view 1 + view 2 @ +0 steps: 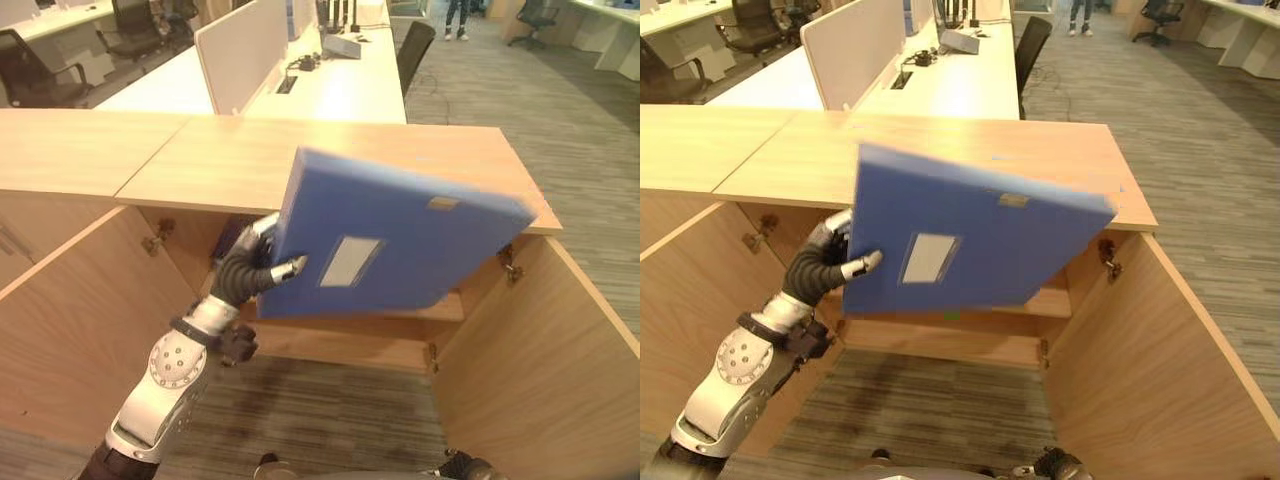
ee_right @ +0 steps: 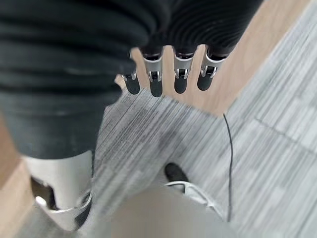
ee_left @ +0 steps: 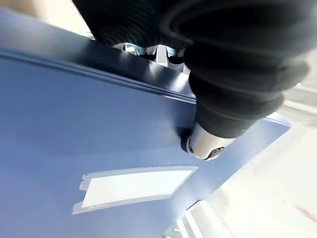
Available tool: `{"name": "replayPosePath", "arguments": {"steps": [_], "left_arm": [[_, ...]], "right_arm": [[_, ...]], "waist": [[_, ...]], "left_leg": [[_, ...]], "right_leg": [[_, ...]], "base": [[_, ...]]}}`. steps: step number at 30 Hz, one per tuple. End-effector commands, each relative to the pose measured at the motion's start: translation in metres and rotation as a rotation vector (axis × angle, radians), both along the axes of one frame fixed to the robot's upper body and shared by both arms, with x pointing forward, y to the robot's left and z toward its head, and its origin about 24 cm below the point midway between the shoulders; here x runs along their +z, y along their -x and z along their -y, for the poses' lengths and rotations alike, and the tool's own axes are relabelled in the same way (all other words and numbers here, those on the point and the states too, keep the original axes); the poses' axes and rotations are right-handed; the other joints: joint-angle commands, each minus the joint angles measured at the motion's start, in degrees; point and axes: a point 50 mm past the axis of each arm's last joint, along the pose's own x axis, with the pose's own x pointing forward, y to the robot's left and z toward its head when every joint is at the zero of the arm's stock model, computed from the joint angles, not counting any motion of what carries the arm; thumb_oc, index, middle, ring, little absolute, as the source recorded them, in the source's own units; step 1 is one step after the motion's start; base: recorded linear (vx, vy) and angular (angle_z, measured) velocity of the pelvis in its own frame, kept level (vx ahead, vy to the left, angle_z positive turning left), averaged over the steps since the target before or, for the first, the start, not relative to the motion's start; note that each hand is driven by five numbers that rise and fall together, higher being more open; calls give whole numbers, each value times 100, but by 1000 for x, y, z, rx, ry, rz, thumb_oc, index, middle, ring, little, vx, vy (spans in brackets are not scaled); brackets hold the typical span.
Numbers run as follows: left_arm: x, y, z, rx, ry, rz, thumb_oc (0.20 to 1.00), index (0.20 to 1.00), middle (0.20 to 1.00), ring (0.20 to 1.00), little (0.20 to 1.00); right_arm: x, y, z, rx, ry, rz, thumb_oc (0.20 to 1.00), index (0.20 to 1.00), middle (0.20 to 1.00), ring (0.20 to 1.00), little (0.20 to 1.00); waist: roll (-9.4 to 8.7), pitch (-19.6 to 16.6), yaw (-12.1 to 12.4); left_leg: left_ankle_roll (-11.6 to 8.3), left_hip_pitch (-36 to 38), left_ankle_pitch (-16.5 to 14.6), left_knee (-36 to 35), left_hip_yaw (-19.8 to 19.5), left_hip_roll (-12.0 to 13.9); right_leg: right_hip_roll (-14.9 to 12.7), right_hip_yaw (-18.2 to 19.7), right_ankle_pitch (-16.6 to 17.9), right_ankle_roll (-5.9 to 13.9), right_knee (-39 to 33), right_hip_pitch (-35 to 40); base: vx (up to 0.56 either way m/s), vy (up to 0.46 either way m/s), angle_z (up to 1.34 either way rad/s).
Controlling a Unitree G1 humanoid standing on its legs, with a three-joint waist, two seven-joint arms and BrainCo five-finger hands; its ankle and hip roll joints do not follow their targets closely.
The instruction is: Put the empty folder in the office cabinet
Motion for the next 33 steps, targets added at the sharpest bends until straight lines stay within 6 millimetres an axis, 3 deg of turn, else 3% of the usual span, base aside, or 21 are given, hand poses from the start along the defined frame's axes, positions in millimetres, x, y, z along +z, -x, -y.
{"name": "replayPosePath", "arguments": {"steps": [1, 4, 9, 13, 19, 21, 22, 24, 25, 27, 32, 33], "left_arm": [[16, 7, -6, -19, 2, 71, 200, 200, 200, 200, 200], [-13, 21, -25, 43, -65, -77, 200, 200, 200, 200, 200], [-25, 31, -40, 95, -147, -126, 200, 200, 200, 200, 200], [-30, 38, -60, 174, -264, -136, 200, 200, 200, 200, 200], [-22, 41, -81, 267, -475, -61, 200, 200, 200, 200, 200], [-12, 38, -88, 306, -601, 11, 200, 200, 200, 200, 200], [-12, 38, -88, 307, -602, 12, 200, 200, 200, 200, 200], [5, 30, -86, 309, -659, 117, 200, 200, 200, 200, 200], [5, 29, -85, 309, -659, 118, 200, 200, 200, 200, 200], [17, 22, -77, 276, -665, 194, 200, 200, 200, 200, 200], [33, 14, -56, 156, -668, 295, 200, 200, 200, 200, 200], [39, 12, -47, 89, -676, 328, 200, 200, 200, 200, 200]], "right_arm": [[8, -35, -17, -61, -92, 130, 1000, 1000, 1000, 1000, 1000], [26, -65, -13, -132, -152, 308, 1000, 1000, 1000, 1000, 1000], [52, -90, -5, -90, -169, 481, 1000, 1000, 1000, 1000, 1000], [90, -108, 13, -7, -144, 665, 1000, 1000, 1000, 1000, 1000], [126, -118, 39, 77, -14, 794, 1000, 1000, 1000, 1000, 1000], [147, -129, 56, 191, 178, 840, 1000, 1000, 1000, 1000, 1000], [147, -129, 56, 192, 180, 840, 1000, 1000, 1000, 1000, 1000], [168, -145, 60, 296, 280, 885, 1000, 1000, 1000, 1000, 1000], [169, -146, 61, 296, 280, 886, 1000, 1000, 1000, 1000, 1000], [188, -161, 51, 374, 285, 953, 1000, 1000, 1000, 1000, 1000], [213, -179, 14, 544, 214, 1064, 1000, 1000, 1000, 1000, 1000], [221, -184, -3, 608, 171, 1102, 1000, 1000, 1000, 1000, 1000]], "waist": [[-271, 27, 19], [-265, 71, 60], [-262, 84, 36], [-273, 82, -3], [-274, 52, -12], [-270, 36, -3], [-266, 41, -8], [-269, 33, 2], [-266, 39, 1], [-272, 32, 15], [-281, 19, 3], [-272, 13, 3]], "left_leg": [[-24, -370, -92, 474, -92, 175], [-29, -360, -113, 516, -68, 201], [-26, -362, -112, 505, -59, 204], [-20, -376, -120, 487, -59, 193], [-18, -431, -160, 541, -74, 183], [-15, -443, -179, 550, -80, 186], [-15, -445, -181, 554, -83, 187], [-18, -458, -186, 562, -85, 197], [-18, -459, -185, 562, -87, 197], [-25, -472, -172, 571, -77, 202], [-27, -495, -138, 599, -41, 194], [-47, -475, -176, 635, -24, 210]], "right_leg": [[-65, 315, -625, 99, 44, 263], [-50, 345, -621, 98, 44, 263], [-51, 359, -620, 99, 44, 242], [-66, 352, -622, 105, 44, 210], [-84, 332, -626, 114, 44, 207], [-100, 321, -627, 124, 44, 206], [-99, 318, -627, 124, 44, 207], [-103, 315, -623, 133, 44, 213], [-104, 314, -623, 133, 44, 212], [-108, 311, -620, 135, 44, 209], [-121, 306, -596, 132, 44, 202], [-111, 320, -619, 124, 45, 231]], "base": [[-13, -6, -3], [0, 0, 0], [-1, -1, -1], [-1, -1, -1], [0, -1, -1], [0, 0, 0], [0, 0, 0], [0, 0, 0], [0, 0, 0], [0, 0, 0], [0, 0, 0], [0, 0, 0]]}}
